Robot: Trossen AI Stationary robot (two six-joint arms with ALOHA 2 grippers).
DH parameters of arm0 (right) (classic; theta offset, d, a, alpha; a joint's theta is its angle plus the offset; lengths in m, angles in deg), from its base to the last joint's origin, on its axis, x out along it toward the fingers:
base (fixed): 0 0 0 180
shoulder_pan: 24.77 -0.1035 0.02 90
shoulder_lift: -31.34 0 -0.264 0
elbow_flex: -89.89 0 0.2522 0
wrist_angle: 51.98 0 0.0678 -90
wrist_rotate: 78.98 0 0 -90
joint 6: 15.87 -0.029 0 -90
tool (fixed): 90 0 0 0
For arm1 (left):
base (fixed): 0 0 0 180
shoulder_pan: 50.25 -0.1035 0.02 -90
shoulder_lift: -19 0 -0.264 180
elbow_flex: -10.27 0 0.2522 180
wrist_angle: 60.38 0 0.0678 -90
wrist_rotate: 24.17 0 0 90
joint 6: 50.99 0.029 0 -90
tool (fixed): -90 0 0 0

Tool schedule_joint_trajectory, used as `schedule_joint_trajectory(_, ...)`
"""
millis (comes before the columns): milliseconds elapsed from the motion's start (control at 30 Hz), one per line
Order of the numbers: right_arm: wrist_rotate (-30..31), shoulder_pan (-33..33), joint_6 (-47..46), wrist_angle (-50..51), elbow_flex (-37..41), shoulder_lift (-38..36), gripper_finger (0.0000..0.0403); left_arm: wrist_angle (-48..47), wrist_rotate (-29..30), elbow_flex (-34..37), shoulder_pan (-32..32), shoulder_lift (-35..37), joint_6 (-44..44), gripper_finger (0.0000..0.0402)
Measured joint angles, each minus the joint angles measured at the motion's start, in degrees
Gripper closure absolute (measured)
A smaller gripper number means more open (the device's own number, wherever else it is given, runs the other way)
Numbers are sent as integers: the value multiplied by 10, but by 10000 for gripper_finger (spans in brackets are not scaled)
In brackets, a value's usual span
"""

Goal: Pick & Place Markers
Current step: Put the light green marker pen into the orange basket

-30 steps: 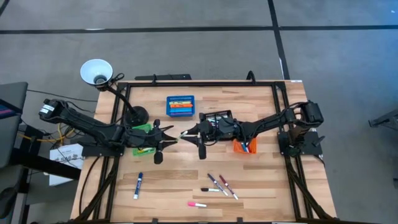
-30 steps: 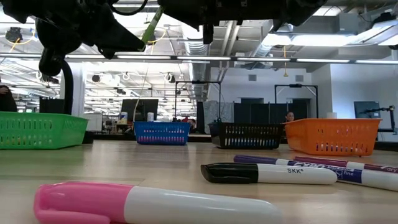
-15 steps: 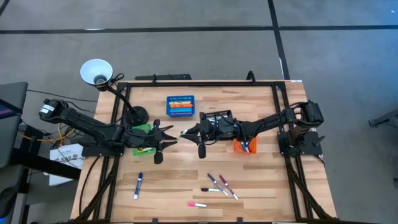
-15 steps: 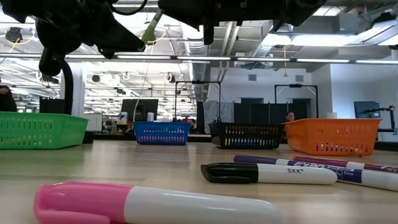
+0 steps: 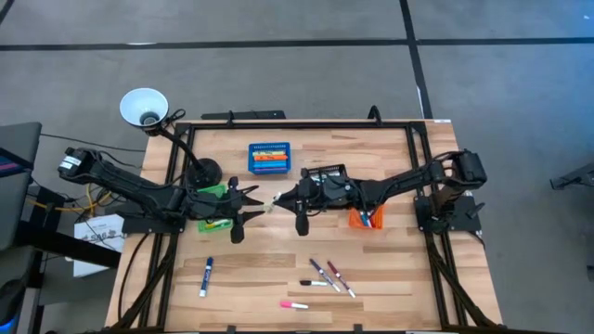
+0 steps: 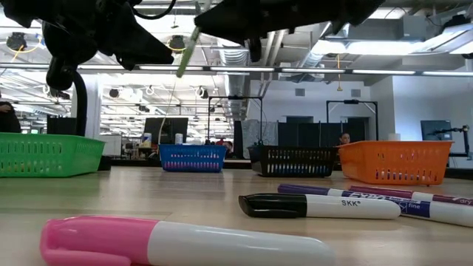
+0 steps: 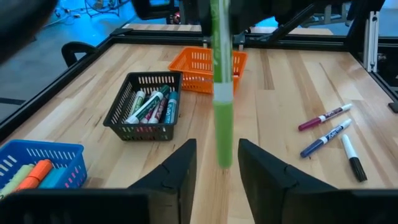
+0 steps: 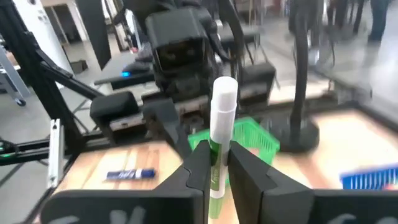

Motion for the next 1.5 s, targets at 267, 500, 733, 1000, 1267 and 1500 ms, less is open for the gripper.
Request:
schedule_joint_trajectory(267, 12, -11, -156, 336, 0, -117, 384, 0, -2, 0, 0, 0, 0, 286)
schedule_joint_trajectory(500, 74, -28, -359, 697, 0, -204, 368, -1, -2, 0, 0, 0, 0, 286)
schedule_joint_trajectory(733, 90, -26, -504, 915, 0, -211, 380, -2, -2, 0, 0, 0, 0, 286)
schedule_joint_trajectory(1000, 86, -1, -619, 884, 60, -210, 365, -2, -2, 0, 0, 0, 0, 286)
schedule_joint_trajectory(1267, 25, 19, -640, 869, 92, -210, 363, -2, -2, 0, 0, 0, 0, 286)
schedule_joint_trajectory(1500, 13, 25, -634, 869, 92, -210, 320, -2, -2, 0, 0, 0, 0, 286)
